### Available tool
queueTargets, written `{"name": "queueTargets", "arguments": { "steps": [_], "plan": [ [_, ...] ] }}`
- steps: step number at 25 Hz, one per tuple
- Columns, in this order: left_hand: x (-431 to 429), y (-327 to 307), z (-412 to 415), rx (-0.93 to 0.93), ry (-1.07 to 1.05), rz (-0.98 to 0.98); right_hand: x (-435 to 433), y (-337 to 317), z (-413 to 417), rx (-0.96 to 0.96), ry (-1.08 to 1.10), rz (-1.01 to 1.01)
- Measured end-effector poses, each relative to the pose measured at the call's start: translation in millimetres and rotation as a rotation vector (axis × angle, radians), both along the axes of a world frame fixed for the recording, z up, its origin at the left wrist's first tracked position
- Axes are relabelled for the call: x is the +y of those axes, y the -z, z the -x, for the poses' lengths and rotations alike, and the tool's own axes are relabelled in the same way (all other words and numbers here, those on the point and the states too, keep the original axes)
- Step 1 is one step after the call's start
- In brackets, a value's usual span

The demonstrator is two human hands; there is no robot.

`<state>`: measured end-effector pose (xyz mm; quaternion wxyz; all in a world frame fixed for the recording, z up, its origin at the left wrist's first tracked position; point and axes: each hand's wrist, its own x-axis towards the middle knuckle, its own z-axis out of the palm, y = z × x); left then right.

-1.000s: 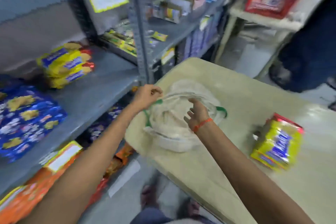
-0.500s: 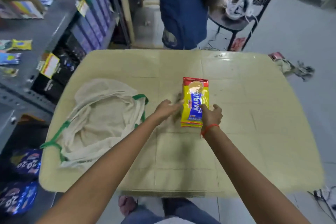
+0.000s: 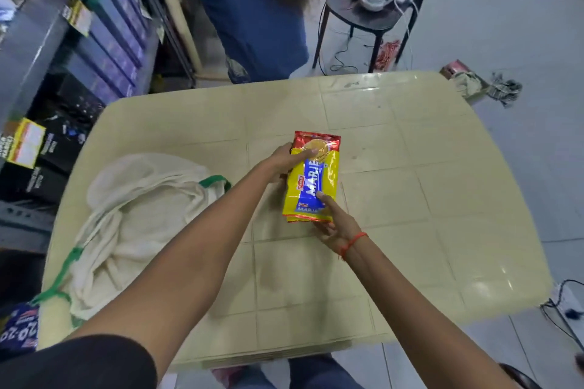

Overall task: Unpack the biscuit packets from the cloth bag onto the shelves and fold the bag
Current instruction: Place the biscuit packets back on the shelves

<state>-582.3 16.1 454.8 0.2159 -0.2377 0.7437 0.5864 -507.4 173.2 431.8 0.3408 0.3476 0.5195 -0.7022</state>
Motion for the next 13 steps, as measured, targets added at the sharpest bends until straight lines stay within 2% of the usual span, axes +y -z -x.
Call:
{"name": "queueTargets", "arguments": {
  "steps": [5,7,8,10,11,13],
  "plan": [
    [2,-12,21,0.030,0.367,0.137,-33,-4,-19,-0.067,-0.127,0.092],
    [4,-15,23,0.020,0.400,0.276,-33,-12,-16,-0.059,-0.132,0.048],
    [2,-13,20,0.020,0.347,0.376,-26,-13,-10,-0.012,-0.089,-0.016],
    [-2,-10,0,0.004,0.093,0.547,-3,-14,15,0.145,0.046,-0.217],
    [-4,-6,-17,-0.011,-0.088,0.570,11,-11,33,0.244,0.061,-0.350],
    [-5,9,-52,-0.113,-0.432,0.426,29,-14,66,0.430,-0.134,-0.525]
  ]
}}
